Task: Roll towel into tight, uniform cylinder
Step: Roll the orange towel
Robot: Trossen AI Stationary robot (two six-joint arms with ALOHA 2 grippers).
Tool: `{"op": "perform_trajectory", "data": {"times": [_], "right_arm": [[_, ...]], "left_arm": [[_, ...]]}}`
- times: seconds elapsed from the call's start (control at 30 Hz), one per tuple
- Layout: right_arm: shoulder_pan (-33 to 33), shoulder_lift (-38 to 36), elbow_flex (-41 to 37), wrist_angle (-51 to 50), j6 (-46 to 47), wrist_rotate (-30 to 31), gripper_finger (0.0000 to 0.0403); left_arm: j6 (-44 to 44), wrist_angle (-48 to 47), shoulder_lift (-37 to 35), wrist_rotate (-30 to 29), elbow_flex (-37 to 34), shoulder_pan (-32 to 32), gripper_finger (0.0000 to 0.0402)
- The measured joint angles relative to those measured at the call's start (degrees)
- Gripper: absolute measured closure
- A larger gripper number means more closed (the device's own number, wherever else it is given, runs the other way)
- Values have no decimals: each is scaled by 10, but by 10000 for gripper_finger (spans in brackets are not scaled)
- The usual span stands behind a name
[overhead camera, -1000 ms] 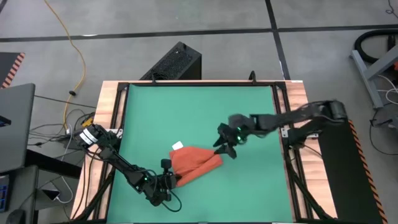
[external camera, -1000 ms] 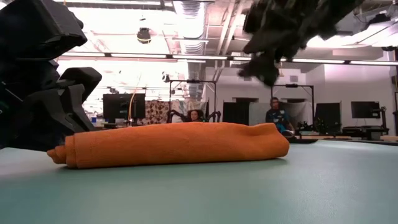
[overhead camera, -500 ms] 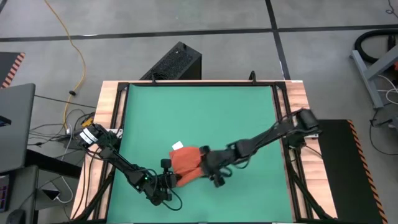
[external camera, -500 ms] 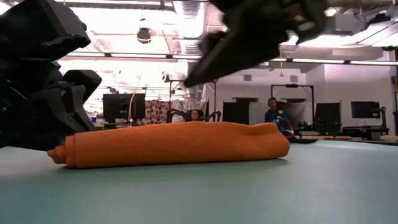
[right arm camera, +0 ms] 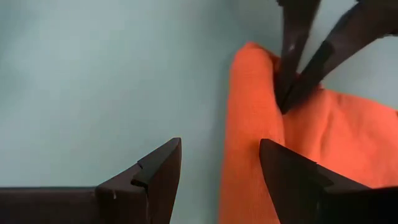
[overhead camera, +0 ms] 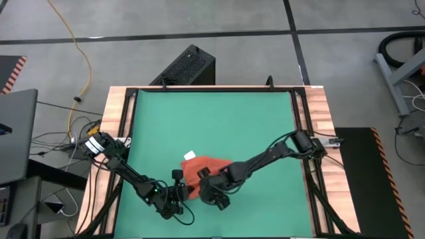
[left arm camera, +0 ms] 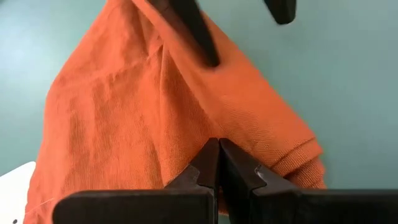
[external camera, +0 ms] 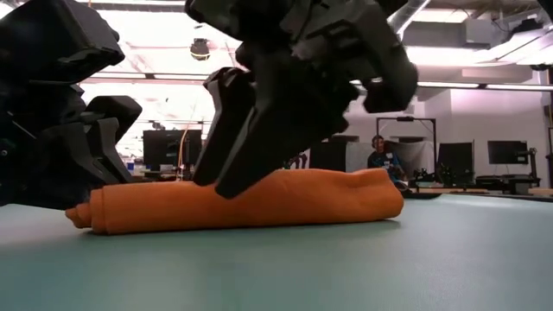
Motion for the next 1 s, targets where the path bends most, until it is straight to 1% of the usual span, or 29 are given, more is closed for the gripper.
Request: {"op": "perform_trajectory", "data": {"times": [0.13, 0.27, 0.5, 0.8, 1.0], "right_arm": [[-3, 1, 5, 0, 0, 7, 163], [-2, -2, 21, 1, -15, 29, 163], [-2, 3, 21, -5, -9, 17, 163], [-2, 3, 21, -2, 8, 27, 163], [-7, 3, 6, -1, 25, 31, 163]], "left_arm": [[4, 2, 0, 0, 0, 0, 401], [4, 4, 0, 0, 0, 0, 401], [2, 5, 0, -1, 0, 0, 401], [3, 8, 0, -1, 1, 0, 401], [3, 9, 0, -1, 1, 0, 401]]}}
